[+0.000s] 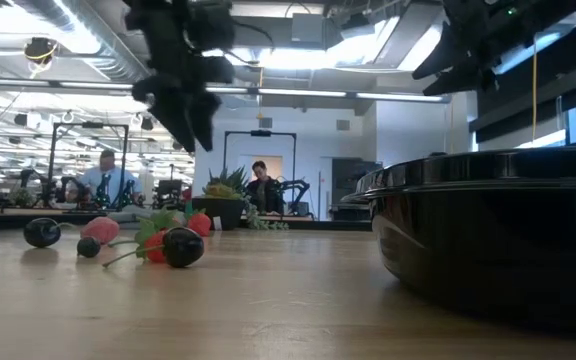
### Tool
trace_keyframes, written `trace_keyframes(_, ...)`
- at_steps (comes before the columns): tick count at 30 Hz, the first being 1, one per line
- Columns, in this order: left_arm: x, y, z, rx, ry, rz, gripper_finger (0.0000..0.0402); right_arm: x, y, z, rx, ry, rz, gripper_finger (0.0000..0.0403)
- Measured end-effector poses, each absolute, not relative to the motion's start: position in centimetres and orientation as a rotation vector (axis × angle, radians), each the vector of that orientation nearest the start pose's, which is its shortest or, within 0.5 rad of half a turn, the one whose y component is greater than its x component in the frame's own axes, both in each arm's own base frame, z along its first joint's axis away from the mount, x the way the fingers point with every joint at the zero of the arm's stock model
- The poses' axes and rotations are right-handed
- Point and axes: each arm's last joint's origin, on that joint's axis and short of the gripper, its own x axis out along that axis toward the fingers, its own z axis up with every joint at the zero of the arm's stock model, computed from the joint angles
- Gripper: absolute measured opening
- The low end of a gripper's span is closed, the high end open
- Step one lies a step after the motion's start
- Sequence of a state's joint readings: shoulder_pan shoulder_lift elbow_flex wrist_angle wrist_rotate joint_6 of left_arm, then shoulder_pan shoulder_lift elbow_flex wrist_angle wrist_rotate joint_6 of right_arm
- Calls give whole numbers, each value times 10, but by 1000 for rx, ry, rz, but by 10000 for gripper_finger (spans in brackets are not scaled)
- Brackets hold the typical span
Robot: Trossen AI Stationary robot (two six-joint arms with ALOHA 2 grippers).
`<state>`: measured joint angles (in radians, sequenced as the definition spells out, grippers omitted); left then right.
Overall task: Pick and placing Produce into tupperware
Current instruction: Put the red strawberry into the black bin
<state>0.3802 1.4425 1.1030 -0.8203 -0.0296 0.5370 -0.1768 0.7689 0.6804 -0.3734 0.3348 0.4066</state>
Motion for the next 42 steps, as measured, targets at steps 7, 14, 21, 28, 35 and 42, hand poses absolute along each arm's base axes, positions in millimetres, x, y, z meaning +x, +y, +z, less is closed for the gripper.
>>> trace_keyframes(7, 280, 99, 226, 376, 1303, -116, 303, 160, -38, 281, 351, 379, -593, 244)
trace_keyframes(14, 299, 85, 191, 462, 1419, -263, 302, 160, -38, 281, 331, 384, -589, 244)
trace_keyframes(21, 308, 79, 166, 507, 1506, -286, 302, 160, -38, 281, 331, 384, -588, 244)
trace_keyframes(28, 310, 84, 155, 511, 1546, -257, 302, 160, -38, 281, 332, 384, -588, 244)
trace_keyframes(35, 311, 85, 149, 498, 1564, -259, 279, 160, -38, 280, 336, 392, -570, 244)
trace_keyframes(42, 312, 85, 149, 466, 1557, -222, 245, 159, -37, 279, 339, 414, -574, 244)
